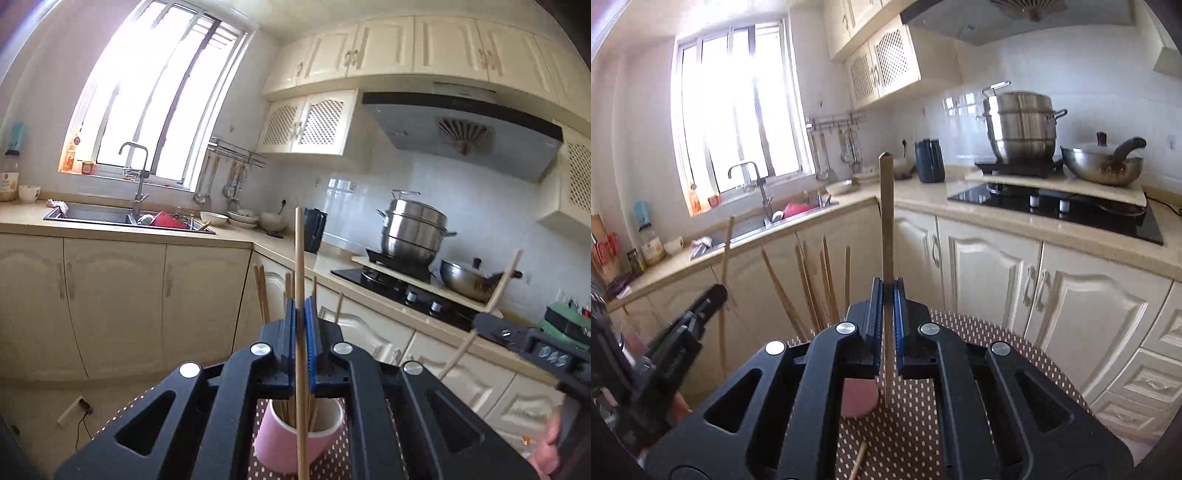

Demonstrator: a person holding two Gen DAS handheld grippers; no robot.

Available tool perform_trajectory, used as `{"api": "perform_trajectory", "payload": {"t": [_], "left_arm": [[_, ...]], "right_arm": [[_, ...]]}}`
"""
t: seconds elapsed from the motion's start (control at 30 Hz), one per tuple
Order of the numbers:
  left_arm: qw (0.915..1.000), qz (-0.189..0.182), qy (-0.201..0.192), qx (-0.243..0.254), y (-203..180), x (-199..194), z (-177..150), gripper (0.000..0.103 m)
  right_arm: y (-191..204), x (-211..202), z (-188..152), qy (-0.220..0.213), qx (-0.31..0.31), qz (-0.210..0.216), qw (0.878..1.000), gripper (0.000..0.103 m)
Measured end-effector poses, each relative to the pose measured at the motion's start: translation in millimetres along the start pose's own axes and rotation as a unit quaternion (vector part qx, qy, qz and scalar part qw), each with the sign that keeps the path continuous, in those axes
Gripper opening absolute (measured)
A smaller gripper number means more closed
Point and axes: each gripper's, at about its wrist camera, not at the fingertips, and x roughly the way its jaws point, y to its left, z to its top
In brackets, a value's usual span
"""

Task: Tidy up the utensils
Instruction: 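Lift both held chopsticks upright and carry them over the pink cup, then lower both chopsticks into the cup and open both tools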

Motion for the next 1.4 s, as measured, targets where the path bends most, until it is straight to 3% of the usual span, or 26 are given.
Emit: {"api": "perform_trajectory", "payload": {"t": [0.4, 0.77, 0.97, 1.23, 1.4], "left_arm": [[0.9969, -0.003, -0.058, -0.053, 1.1, 47.8, 16.5, 0.006], [0.9969, 0.025, -0.049, -0.056, 10.1, 97.4, 3.0, 0.006], [0.9979, 0.043, -0.029, -0.04, 13.5, 110.0, -16.9, 0.006], [0.9983, 0.051, -0.016, 0.02, 6.1, 95.6, -37.3, 0.006], [0.9977, 0.056, -0.001, 0.039, 9.3, 84.0, -48.2, 0.006]], "right_arm": [[1.2, 9.8, 36.6, -0.025, 0.016, 0.018, 0.999, 0.006], [9.7, 32.3, 39.6, -0.014, 0.017, 0.06, 0.998, 0.006], [15.3, 60.5, 22.1, 0.024, 0.017, 0.066, 0.997, 0.006], [18.4, 112.3, -23.6, 0.13, 0.017, 0.062, 0.989, 0.006], [28.5, 115.4, -40.2, 0.123, -0.019, 0.04, 0.991, 0.008]]}}
